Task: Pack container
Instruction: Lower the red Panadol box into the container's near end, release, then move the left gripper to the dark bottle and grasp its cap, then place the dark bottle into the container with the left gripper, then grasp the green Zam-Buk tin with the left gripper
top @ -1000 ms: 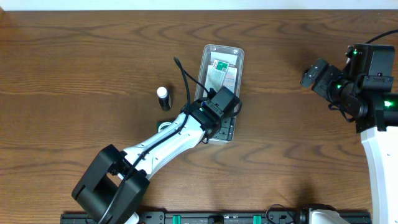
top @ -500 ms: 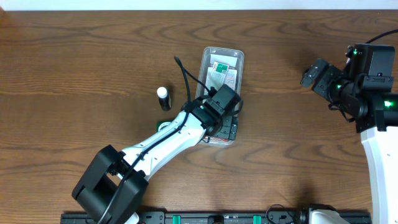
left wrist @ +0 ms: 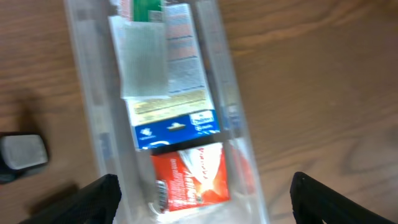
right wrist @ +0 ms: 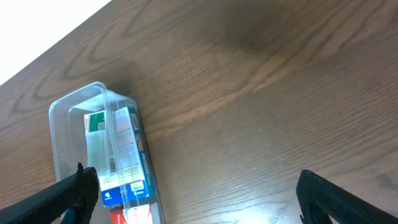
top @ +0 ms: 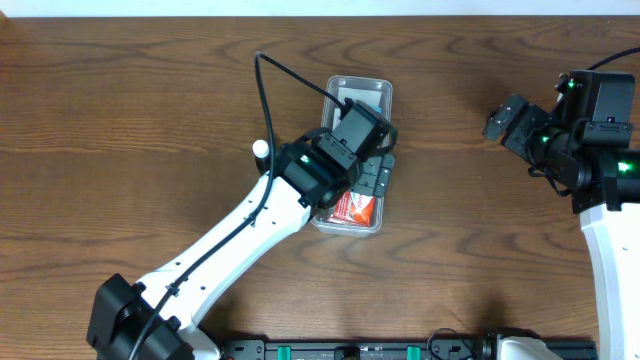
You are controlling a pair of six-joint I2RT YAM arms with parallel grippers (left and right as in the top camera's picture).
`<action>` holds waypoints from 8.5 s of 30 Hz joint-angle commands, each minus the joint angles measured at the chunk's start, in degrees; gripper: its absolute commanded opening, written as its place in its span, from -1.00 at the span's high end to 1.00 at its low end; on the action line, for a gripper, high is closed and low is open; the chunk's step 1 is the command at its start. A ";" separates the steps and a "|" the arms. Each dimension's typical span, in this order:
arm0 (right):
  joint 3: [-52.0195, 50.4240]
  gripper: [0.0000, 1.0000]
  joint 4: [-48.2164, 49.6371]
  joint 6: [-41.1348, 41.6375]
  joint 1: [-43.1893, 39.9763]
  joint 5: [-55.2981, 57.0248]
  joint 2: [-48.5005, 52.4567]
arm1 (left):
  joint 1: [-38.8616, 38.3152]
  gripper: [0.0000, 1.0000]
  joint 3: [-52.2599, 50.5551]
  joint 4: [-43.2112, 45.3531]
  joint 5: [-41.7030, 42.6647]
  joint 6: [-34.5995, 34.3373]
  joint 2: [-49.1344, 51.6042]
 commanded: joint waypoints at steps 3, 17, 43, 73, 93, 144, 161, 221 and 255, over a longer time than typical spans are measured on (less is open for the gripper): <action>0.39 -0.99 -0.09 0.42 -0.24 0.00 -0.04 | 0.76 -0.29 0.42 -0.02 -0.11 2.16 0.87; 0.39 -0.98 -0.09 0.42 -0.24 0.02 0.00 | 0.57 0.88 0.37 3.26 -0.17 2.34 15.32; 0.39 -0.99 -0.09 0.42 -0.24 0.02 0.07 | 0.33 0.88 -0.17 2.84 2.56 2.16 23.32; 0.39 -0.98 -0.09 0.42 -0.24 0.00 0.11 | 0.59 -0.29 0.83 0.33 -4.42 6.03 2.49; 0.39 -0.99 -0.09 0.42 -0.24 0.00 0.11 | 31.15 -0.30 0.59 -7.87 6.10 11.67 4.70; 0.39 -0.99 -0.09 0.42 -0.24 0.02 0.11 | 19.26 0.88 0.87 -9.42 9.94 45.55 -12.50; 0.39 -0.99 -0.09 0.42 -0.24 0.00 0.11 | 3.63 0.86 0.70 -3.91 10.54 68.46 2.54; 0.39 -0.99 -0.09 0.42 -0.24 0.02 0.11 | 27.30 -0.96 -0.28 -18.49 1.05 10.64 -12.98; 0.39 -0.98 -0.07 0.42 -0.24 0.02 0.11 | 27.89 -0.43 -12.76 -7.80 9.94 -1.79 18.82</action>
